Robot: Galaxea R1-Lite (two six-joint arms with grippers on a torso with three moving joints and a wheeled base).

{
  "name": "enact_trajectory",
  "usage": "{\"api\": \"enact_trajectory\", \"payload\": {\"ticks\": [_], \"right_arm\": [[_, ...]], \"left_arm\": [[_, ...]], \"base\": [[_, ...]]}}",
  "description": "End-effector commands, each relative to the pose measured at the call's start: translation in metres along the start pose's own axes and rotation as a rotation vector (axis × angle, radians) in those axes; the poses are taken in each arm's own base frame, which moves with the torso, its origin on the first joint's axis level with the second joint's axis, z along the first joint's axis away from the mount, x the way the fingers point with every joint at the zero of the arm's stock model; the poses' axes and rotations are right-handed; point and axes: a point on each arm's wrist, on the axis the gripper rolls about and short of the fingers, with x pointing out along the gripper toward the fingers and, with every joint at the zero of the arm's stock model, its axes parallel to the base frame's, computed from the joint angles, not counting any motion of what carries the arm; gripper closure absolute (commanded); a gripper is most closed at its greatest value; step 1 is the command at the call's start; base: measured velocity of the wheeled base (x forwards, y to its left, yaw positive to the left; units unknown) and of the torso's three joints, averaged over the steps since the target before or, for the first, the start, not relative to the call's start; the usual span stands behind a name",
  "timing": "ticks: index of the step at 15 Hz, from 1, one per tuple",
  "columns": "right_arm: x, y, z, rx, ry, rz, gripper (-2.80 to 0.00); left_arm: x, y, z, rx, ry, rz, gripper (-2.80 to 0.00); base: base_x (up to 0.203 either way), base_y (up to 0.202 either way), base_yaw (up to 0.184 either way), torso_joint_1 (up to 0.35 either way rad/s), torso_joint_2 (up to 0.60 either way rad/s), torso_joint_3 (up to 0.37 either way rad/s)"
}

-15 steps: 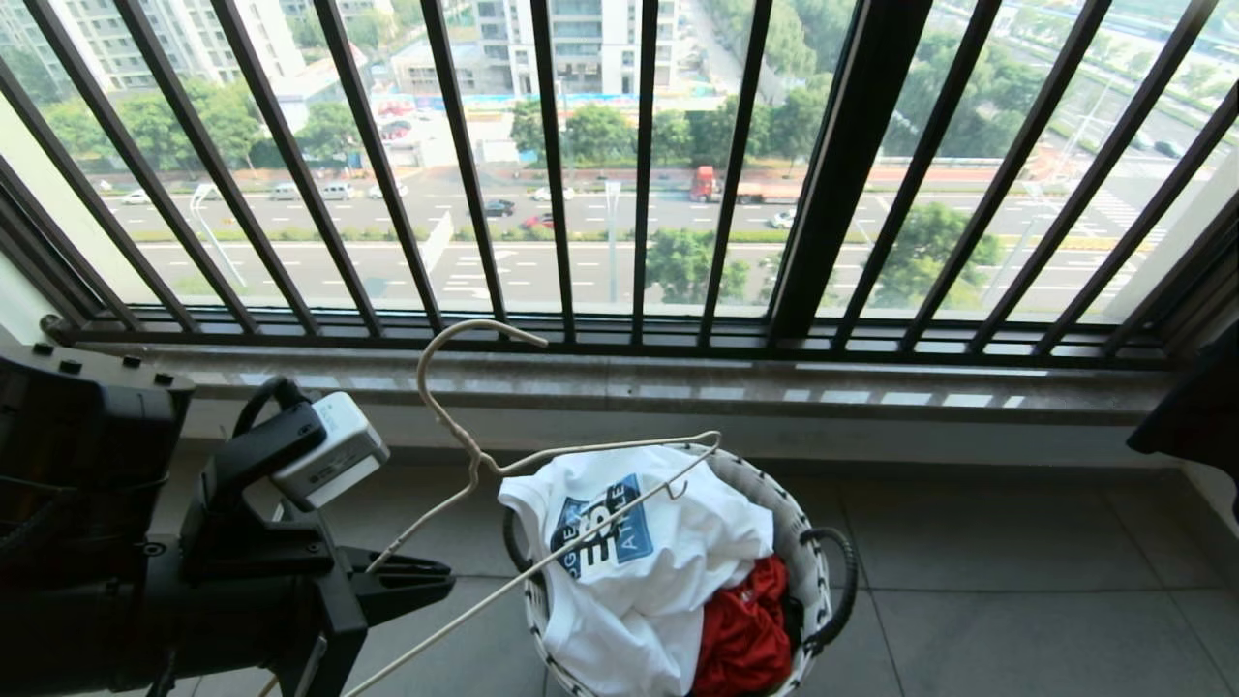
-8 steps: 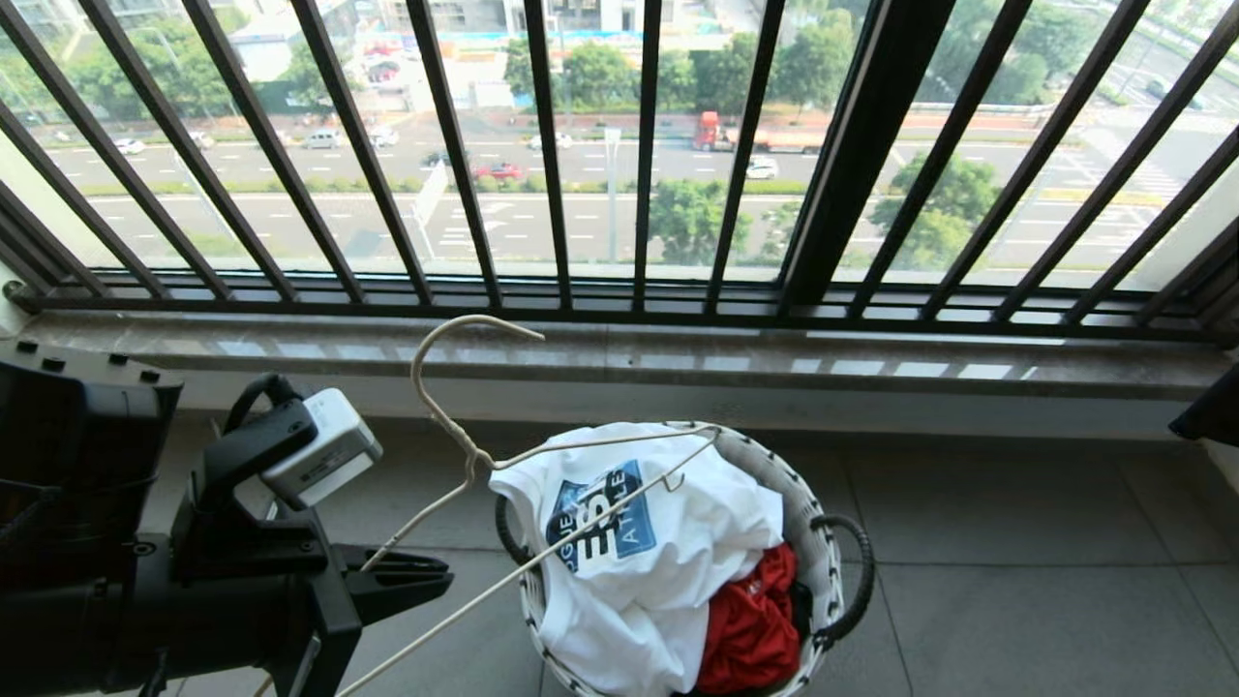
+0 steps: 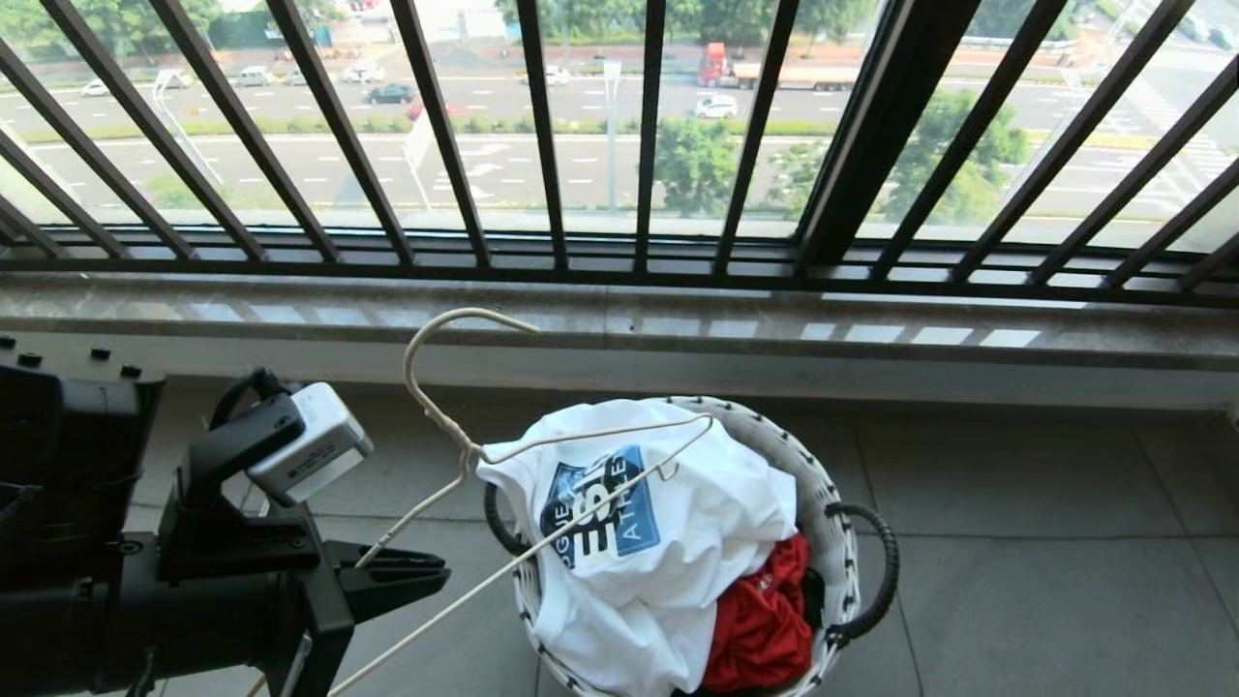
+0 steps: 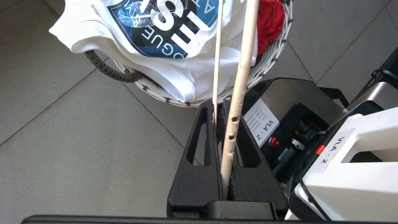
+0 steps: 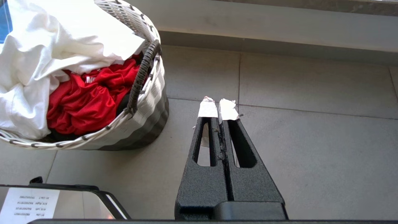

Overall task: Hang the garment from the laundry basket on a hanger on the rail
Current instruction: Pick up clothes from the basket

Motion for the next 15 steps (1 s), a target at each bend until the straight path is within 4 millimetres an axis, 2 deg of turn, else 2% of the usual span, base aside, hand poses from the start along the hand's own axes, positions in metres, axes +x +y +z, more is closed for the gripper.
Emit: {"api": "enact_trajectory", "payload": {"ticks": [1, 11, 15], "right_arm": [[0.000, 0.000, 0.000, 0.000, 0.002, 0.001, 0.00], [0.000, 0.000, 0.000, 0.000, 0.002, 0.001, 0.00], [0.000, 0.000, 0.000, 0.000, 0.002, 0.001, 0.00]], "left_arm": [[-0.004, -0.001, 0.001, 0.004, -0.014, 0.002, 0.00], [-0.022, -0.007, 0.003, -0.016, -0.080, 0.007, 0.00], [-0.024, -0.007, 0.002, -0.030, -0.082, 0.007, 0.00]], "base": [[0.000, 0.000, 0.000, 0.002, 0.00, -0.191], [0.000, 0.000, 0.000, 0.001, 0.00, -0.019], [0.000, 0.000, 0.000, 0.000, 0.00, 0.000]]}}
